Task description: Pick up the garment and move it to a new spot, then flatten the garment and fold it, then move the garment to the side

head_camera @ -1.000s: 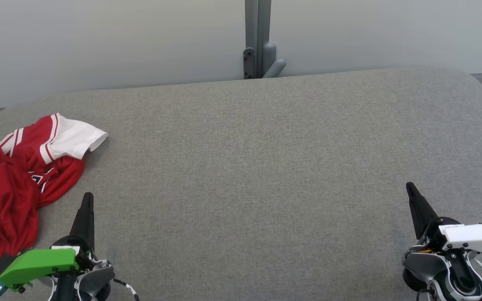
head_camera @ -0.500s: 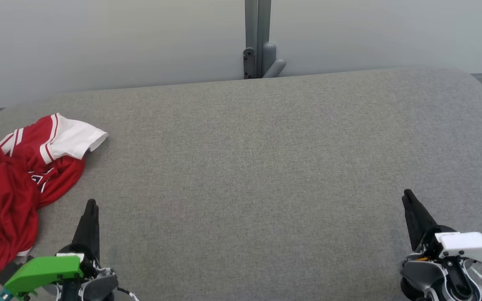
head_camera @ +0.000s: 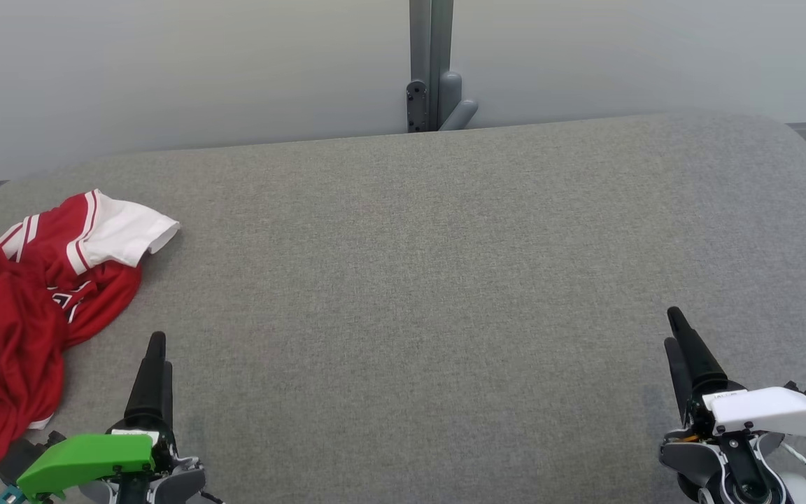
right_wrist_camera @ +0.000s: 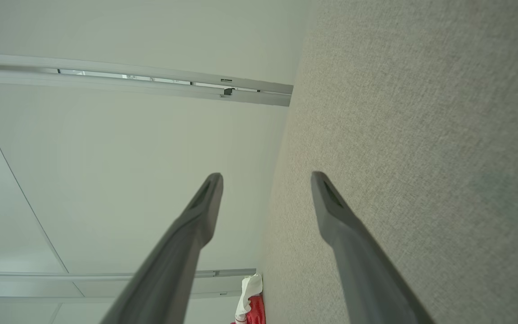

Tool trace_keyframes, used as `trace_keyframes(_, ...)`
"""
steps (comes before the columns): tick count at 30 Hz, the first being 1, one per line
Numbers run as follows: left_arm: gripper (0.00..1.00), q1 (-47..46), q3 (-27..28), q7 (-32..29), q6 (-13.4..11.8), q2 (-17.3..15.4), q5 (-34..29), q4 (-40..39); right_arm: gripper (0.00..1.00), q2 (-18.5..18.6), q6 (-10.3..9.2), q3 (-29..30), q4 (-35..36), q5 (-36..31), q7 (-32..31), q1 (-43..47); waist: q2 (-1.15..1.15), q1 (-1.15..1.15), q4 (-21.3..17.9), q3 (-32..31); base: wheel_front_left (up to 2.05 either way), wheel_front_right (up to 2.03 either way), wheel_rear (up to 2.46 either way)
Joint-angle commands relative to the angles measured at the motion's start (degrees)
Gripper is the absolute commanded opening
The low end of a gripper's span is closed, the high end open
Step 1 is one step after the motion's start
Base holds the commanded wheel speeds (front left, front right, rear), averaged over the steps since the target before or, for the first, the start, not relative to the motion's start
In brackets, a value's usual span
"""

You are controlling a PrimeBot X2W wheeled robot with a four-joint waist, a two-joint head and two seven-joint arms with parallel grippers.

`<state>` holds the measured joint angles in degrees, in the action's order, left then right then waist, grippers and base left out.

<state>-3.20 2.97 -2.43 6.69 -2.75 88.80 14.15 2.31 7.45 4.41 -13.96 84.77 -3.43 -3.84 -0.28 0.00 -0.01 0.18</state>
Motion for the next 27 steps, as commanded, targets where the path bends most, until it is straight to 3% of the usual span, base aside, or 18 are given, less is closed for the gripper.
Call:
trace_keyframes(1,1.0,-0.54,-0.71,0.78,-0.58,-1.06,-2.77,-1.39,1.0,0.45,0.02,-0.55,1.86,-3.88,0.87,-0.65,0.03,0.0,0.01,0.01,0.0,0.0,0.0)
trace_keyframes(15,1.0,0.39,-3.64,4.09,-4.73,-4.12,-21.06,-3.04,1.0,2.58,0.02,-3.92,5.22,-25.91,4.34,-1.69,0.06,0.0,-0.23,0.02,0.0,0.0,0.0)
trace_keyframes(27,1.0,2.01,-4.73,6.33,-6.53,-5.47,-32.71,-2.73,1.0,3.56,0.02,-6.23,3.95,-37.5,6.73,-1.81,0.09,0.0,-0.26,0.01,0.0,0.0,0.0)
